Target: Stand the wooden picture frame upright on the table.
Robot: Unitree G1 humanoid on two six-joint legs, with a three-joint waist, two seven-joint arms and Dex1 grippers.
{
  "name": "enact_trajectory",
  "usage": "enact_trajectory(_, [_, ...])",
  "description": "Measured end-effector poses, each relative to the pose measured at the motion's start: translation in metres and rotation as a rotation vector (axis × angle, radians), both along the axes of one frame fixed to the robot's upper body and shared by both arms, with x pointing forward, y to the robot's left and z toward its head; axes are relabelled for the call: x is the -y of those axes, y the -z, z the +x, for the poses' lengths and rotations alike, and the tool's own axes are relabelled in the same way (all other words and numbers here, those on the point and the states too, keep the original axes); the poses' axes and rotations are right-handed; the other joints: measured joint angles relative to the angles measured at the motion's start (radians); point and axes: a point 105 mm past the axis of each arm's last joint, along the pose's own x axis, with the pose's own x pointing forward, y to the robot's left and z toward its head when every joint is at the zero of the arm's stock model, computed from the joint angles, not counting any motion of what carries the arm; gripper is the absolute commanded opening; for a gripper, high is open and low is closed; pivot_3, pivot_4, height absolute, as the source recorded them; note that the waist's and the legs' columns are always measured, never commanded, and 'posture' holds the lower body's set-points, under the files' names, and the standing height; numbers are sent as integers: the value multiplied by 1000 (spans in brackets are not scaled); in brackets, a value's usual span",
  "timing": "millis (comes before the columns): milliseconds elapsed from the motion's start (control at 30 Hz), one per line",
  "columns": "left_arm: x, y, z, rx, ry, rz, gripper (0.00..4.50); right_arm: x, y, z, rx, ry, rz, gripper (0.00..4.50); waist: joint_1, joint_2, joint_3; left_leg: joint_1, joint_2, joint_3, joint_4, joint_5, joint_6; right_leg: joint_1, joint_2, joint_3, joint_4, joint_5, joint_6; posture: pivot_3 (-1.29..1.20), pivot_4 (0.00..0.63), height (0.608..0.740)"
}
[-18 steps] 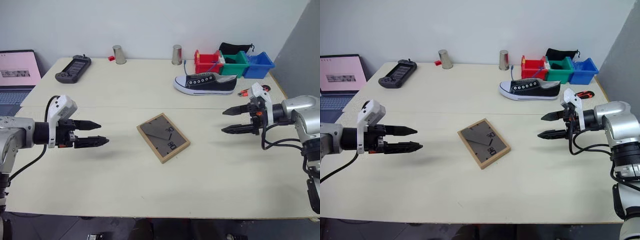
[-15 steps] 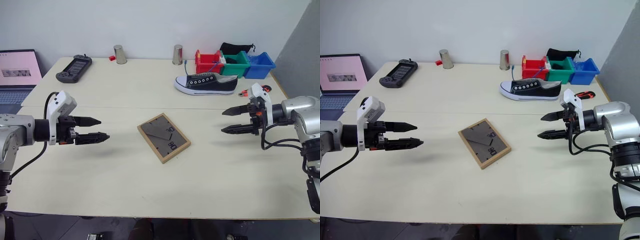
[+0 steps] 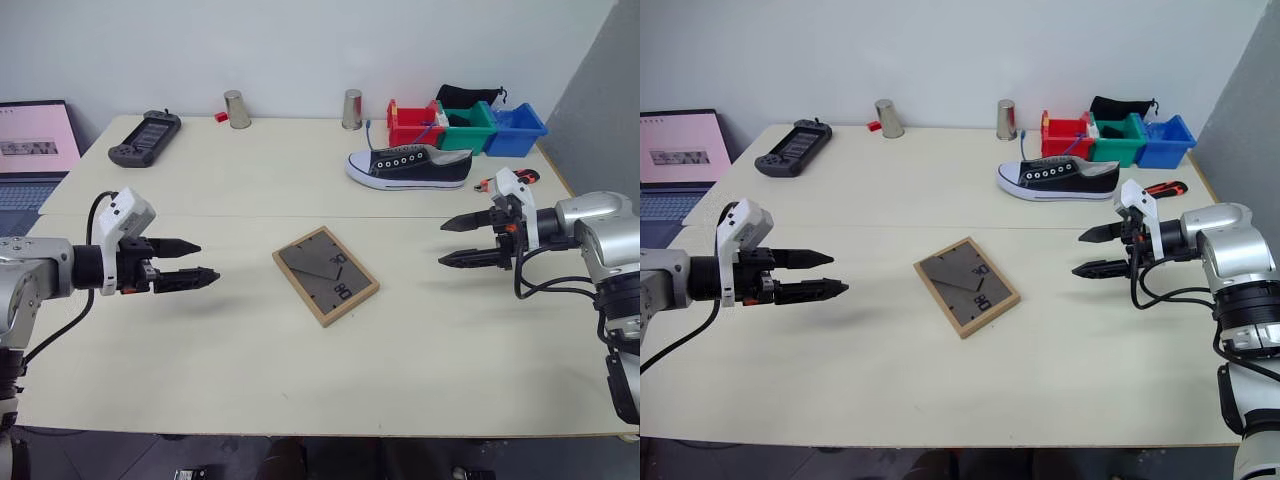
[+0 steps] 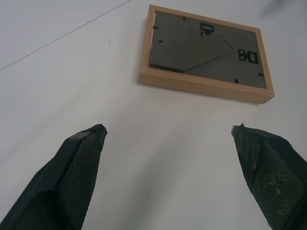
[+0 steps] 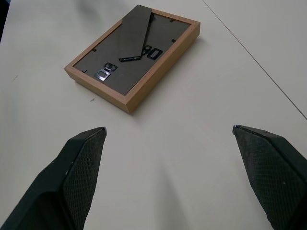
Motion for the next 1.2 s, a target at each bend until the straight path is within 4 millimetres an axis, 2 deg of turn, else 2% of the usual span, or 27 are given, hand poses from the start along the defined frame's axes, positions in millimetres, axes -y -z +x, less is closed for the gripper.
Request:
enact_trajectory(167, [-1,1,-1,-1,-12,4,4500,-6,3,2,-4,-8,16,4480,-1,0,0,0,0,0,0,0,0,0,0,0,0,0,0,0,150,740])
enact_trajectory(233, [2,4,-3,-8,-3,4,4500,-7,3,2,-4,-9,19,4113,-1,0,0,0,0,0,0,0,0,0,0,0,0,0,0,0,150,740])
enact_trajectory(333, [8,8,-4,-9,1,-29,4046,-13,5,4,4,-13,34,3589,-1,0,0,0,0,0,0,0,0,0,0,0,0,0,0,0,150,740])
enact_trajectory(533, [21,14,-2,45,-37,-74,2743,-27,9,7,49,-52,42,2187,-1,0,0,0,0,0,0,0,0,0,0,0,0,0,0,0,150,740])
enact_trajectory(700, [39,41,-5,48,-66,-70,1575,-42,33,19,67,-32,15,886,-2,0,0,1,0,1,1,0,0,1,0,1,1,0,0,0,150,740])
enact_trajectory(767, [45,55,-1,65,-101,-47,1077,-49,42,28,85,1,10,357,-1,0,0,2,0,1,1,0,0,1,0,1,2,0,0,0,150,740])
enact_trajectory(833, [53,65,4,69,-139,-67,691,-57,48,32,92,5,23,7,0,0,0,1,0,1,1,0,0,0,0,1,2,0,0,0,150,740])
enact_trajectory(933, [60,72,9,74,-180,-84,71,-65,53,34,112,1,12,0,1,0,0,1,-1,1,1,2,-3,1,-1,1,2,0,0,0,150,740])
enact_trajectory(1100, [81,86,18,81,-227,-129,71,-94,60,39,134,-3,51,0,1,-1,-1,1,0,1,1,2,-4,0,-1,1,4,0,0,0,150,740])
enact_trajectory(1200, [80,90,24,82,-258,-106,71,-99,67,42,134,17,40,0,1,-1,-1,2,-1,1,1,2,-4,0,-1,1,5,0,0,0,150,740])
